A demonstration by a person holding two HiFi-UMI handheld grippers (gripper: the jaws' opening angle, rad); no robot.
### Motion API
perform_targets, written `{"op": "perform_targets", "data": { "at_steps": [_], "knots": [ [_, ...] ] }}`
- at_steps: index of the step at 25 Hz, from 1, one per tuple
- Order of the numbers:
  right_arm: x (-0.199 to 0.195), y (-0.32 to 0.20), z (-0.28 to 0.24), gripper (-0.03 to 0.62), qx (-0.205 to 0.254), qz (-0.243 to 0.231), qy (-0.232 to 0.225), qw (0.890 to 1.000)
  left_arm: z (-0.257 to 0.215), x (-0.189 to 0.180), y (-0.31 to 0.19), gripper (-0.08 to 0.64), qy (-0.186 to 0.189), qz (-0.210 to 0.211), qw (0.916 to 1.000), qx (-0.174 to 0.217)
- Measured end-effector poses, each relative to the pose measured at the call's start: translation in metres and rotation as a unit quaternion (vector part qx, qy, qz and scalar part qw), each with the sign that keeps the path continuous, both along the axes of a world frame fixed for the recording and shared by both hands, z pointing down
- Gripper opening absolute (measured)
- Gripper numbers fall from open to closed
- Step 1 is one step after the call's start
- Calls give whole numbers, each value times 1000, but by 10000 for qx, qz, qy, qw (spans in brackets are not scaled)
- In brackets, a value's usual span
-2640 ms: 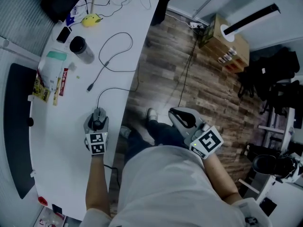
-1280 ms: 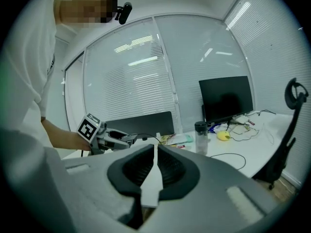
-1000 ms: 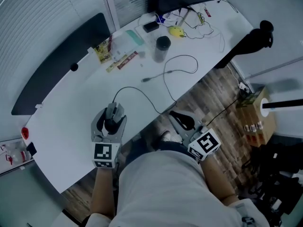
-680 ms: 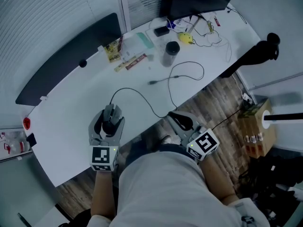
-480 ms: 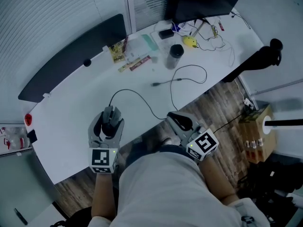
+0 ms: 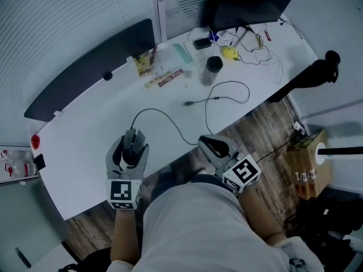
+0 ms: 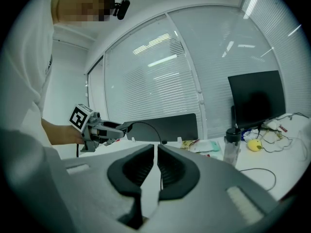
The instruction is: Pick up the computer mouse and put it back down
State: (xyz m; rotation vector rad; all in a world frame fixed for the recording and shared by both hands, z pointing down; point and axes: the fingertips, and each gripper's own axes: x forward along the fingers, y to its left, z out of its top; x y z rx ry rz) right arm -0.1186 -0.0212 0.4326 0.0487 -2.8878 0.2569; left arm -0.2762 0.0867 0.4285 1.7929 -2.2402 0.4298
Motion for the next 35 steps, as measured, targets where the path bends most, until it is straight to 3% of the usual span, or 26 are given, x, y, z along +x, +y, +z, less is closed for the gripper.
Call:
{"op": "perform_targets", "data": {
  "at_steps": [10, 20, 26, 35],
  "knots": [
    [16, -13, 0, 25, 20, 358, 65, 9993, 9, 3, -25, 310, 67, 351, 9993, -60],
    [63, -34, 0, 23, 33, 1193, 148, 9927, 34, 25, -74, 310, 147, 1101, 9935, -229],
    [108, -32, -3, 23, 33, 1919, 208, 9812, 51, 48, -97, 310, 175, 1684, 9847, -422],
    [181, -24, 0, 20, -26, 2993, 334, 9536, 91, 88, -143, 310, 374, 2394, 9668, -814]
  ]
}}
